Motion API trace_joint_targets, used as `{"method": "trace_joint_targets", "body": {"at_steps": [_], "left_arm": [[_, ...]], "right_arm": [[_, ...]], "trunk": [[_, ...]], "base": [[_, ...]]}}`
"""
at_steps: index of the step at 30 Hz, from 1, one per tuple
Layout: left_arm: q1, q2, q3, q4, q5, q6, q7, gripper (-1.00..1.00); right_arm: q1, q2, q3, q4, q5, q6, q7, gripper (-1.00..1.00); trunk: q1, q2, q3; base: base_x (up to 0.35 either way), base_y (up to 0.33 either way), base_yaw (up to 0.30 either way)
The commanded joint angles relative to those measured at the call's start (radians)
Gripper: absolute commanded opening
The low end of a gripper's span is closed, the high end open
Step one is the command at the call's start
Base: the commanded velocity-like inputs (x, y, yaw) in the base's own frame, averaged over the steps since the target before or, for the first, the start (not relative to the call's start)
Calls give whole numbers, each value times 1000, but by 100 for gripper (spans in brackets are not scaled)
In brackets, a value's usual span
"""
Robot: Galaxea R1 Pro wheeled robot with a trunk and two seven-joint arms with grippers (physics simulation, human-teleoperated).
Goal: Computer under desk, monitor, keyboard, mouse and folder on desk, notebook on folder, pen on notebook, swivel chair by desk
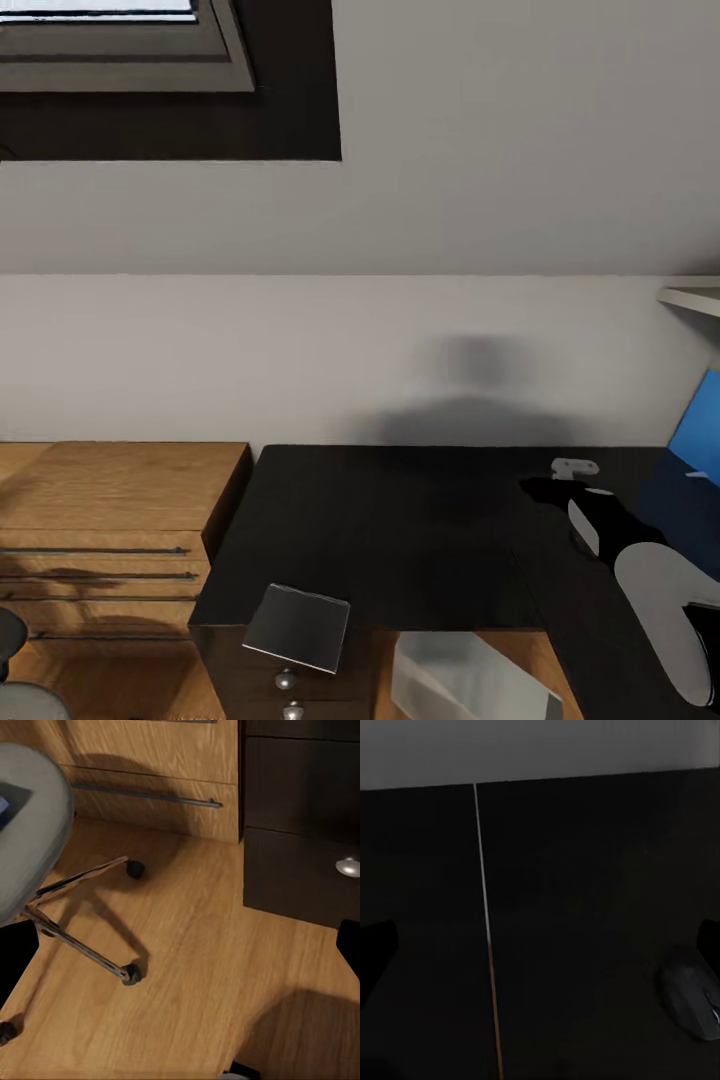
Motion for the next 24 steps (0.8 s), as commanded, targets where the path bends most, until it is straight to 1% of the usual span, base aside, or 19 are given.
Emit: {"method": "trace_joint_targets", "body": {"at_steps": [1, 13, 20, 24], "left_arm": [[0, 1, -8, 1, 6, -1, 7, 100], [0, 0, -10, 8, 5, -1, 7, 100], [0, -1, -9, 9, 5, -1, 7, 100], [0, -2, -9, 15, 6, 0, 7, 100]], "right_arm": [[0, 0, -8, -2, 3, 6, 6, 100], [0, -4, -9, -5, 3, 7, 6, 100], [0, -6, -9, -5, 3, 6, 7, 100], [0, -7, -9, -5, 3, 7, 6, 100]], "trunk": [[0, -1, -1], [0, -1, -1], [0, -1, -1], [0, -1, -1]], "base": [[0, 0, 33], [8, 0, 4], [245, -11, 0], [195, -110, 0]]}}
